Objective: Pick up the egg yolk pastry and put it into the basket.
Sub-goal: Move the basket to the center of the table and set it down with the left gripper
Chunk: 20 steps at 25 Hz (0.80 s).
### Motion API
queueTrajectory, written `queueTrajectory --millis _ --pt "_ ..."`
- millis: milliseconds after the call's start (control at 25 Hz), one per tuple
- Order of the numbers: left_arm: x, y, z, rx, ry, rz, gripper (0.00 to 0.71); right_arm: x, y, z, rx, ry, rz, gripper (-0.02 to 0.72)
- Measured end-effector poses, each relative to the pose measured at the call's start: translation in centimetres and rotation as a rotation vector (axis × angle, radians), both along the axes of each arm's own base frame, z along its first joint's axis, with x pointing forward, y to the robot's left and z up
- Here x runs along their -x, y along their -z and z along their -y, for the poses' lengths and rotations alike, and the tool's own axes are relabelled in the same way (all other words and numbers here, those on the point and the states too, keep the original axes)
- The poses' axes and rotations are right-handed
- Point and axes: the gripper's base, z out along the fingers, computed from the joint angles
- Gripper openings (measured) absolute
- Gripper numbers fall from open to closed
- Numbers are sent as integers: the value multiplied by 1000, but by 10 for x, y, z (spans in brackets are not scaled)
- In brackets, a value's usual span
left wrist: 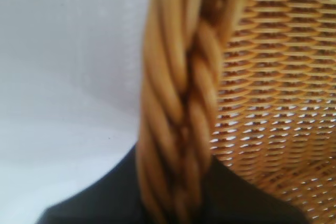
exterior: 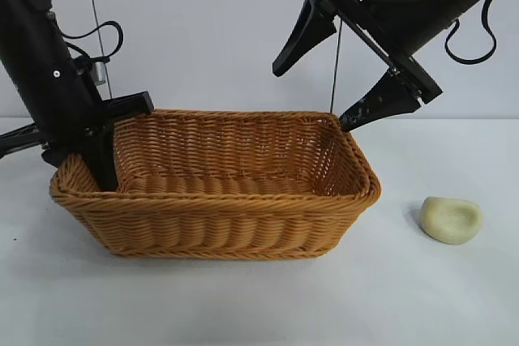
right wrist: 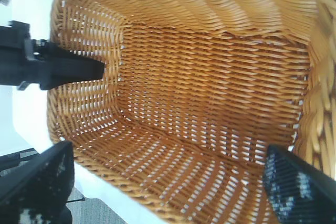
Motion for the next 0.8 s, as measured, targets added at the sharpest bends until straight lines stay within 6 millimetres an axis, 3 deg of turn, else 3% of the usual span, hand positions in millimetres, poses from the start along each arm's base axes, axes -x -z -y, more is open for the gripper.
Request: queueTrajectory --millis 240,360,480,520,600,800 --pt "-2 0 0 0 -3 20 117 0 0 0 0 0 0 696" --pt "-3 -1 0 3 -6 25 283 0 0 0 0 0 0 696" --pt "-3 -1 0 3 -7 25 540 0 0 0 1 0 0 696" --pt "-3 -1 0 4 -6 22 591 0 0 0 1 0 0 696" --pt "-2 -2 1 5 0 12 655 0 0 0 1 0 0 696" --pt "-8 -20 3 17 39 -12 689 0 0 0 1 0 0 696"
